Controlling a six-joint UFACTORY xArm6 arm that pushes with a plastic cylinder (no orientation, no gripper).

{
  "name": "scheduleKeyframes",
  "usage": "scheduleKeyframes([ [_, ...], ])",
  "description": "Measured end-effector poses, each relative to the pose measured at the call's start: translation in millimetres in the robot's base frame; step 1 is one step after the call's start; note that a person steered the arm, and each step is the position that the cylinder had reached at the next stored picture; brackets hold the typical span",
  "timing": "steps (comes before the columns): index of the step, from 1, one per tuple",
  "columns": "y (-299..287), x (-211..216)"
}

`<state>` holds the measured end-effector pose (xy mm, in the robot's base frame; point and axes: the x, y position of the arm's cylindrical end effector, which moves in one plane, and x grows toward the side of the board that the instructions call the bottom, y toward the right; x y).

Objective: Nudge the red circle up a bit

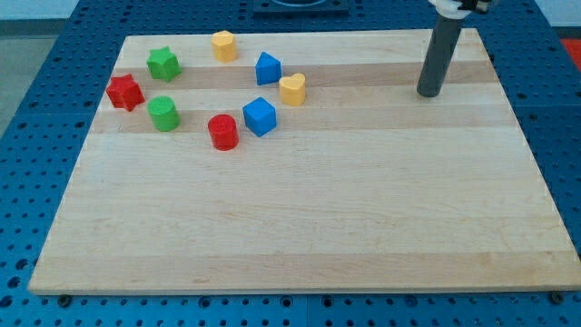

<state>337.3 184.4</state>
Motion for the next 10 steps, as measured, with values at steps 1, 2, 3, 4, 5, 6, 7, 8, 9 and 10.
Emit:
scheduleKeyframes([
  [1,0,0],
  [2,-2,10],
  [3,-16,53],
  [4,-55,91],
  [5,-116,129],
  [6,-168,152],
  [7,-227,162],
  [8,-279,161],
  [9,-306,120],
  [10,-324,88],
])
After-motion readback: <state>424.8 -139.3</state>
